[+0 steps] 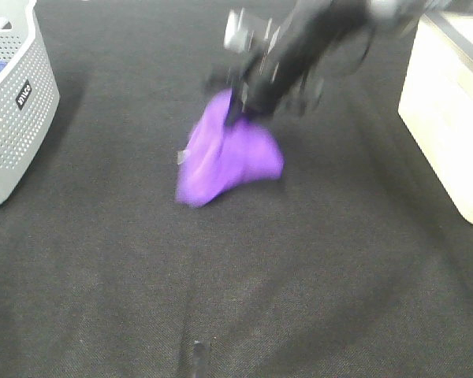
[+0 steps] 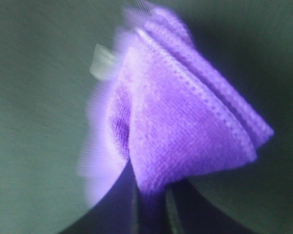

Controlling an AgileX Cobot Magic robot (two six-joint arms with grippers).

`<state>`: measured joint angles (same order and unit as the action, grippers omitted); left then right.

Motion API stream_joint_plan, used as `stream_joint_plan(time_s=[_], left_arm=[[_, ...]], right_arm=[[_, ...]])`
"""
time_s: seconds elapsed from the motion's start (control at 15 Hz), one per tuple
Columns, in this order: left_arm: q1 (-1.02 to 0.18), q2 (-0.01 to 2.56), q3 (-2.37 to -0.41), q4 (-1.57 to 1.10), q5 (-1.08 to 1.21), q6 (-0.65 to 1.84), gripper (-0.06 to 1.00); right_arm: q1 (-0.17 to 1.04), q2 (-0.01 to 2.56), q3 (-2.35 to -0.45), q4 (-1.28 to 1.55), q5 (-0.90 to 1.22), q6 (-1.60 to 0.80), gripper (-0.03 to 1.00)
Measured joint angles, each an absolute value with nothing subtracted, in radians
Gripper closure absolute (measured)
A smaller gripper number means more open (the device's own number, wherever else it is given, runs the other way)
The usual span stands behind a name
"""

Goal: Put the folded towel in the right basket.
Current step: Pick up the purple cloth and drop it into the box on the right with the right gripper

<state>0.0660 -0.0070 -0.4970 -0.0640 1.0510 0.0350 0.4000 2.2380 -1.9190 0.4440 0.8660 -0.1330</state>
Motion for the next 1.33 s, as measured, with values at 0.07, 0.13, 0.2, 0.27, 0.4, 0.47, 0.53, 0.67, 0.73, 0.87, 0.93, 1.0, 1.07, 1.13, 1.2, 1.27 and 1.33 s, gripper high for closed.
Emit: stream_joint_plan(time_s=[0.07, 0.13, 0.2, 0.27, 0.4, 0.47, 0.53, 0.67, 0.73, 0.87, 0.93, 1.0, 1.07, 1.13, 1.2, 1.27, 1.33], left_arm=[[0.066, -0.007, -0.497, -0.064, 1.051, 0.035, -0.05], [0.066, -0.007, -0.497, -0.064, 1.051, 0.035, -0.05], [0.066, -0.007, -0.497, -0.064, 1.051, 0.035, -0.05], [0.066, -0.007, -0.497, -0.064, 1.051, 0.035, -0.05], [0.066, -0.007, -0.497, -0.064, 1.051, 0.035, -0.05], [0.066, -0.007, -0.497, -0.064, 1.051, 0.035, -0.05], [0.066, -0.007, -0.497, -0.064, 1.051, 0.035, -0.05], [0.066, -0.007, -0.497, -0.064, 1.051, 0.035, -0.05], [0.066, -0.007, -0.497, -0.064, 1.051, 0.035, -0.05], [0.066, -0.007, -0.497, -0.064, 1.051, 0.035, -0.05], [0.066, -0.007, -0.497, -0.064, 1.051, 0.035, -0.05], [0.066, -0.007, -0.497, -0.064, 1.051, 0.035, -0.05], [0.066, -0.007, -0.497, -0.064, 1.051, 0.035, -0.05], [0.066, -0.007, -0.497, -0.064, 1.051, 0.035, -0.05], [0.066, -0.007, -0.497, -0.064, 1.051, 0.035, -0.05], [0.066, -0.007, -0.497, -0.064, 1.051, 0.035, -0.05], [0.066, -0.007, -0.497, -0.064, 1.051, 0.035, -0.05]], right_arm=[[0.370, 2.176, -1.947, 0.424, 0.871, -0.133, 0.90], [0.370, 2.176, -1.947, 0.424, 0.871, -0.133, 0.90], [0.324, 2.119, -1.977, 0.402, 0.872, -0.134, 0.90], [0.275, 2.078, -2.009, 0.366, 0.872, -0.134, 0.90], [0.114, 2.006, -2.078, 0.236, 0.872, -0.134, 0.90], [0.046, 1.991, -2.101, 0.204, 0.872, -0.129, 0.90], [-0.028, 1.983, -2.114, 0.186, 0.872, -0.123, 0.90], [-0.139, 1.980, -2.117, 0.170, 0.884, -0.107, 0.90], [-0.179, 1.990, -2.117, 0.165, 0.901, -0.105, 0.90], [-0.237, 2.014, -2.117, 0.143, 0.929, -0.101, 0.90], [-0.258, 2.040, -2.117, 0.099, 0.951, -0.088, 0.90], [-0.259, 2.057, -2.117, 0.057, 0.965, -0.079, 0.90], [-0.258, 2.071, -2.117, 0.027, 0.979, -0.079, 0.90], [-0.258, 2.080, -2.117, 0.011, 0.990, -0.078, 0.90], [-0.258, 2.087, -2.117, 0.008, 0.998, -0.078, 0.89], [-0.258, 2.093, -2.117, 0.000, 1.003, -0.078, 0.84], [-0.258, 2.094, -2.117, 0.000, 1.004, -0.076, 0.73]])
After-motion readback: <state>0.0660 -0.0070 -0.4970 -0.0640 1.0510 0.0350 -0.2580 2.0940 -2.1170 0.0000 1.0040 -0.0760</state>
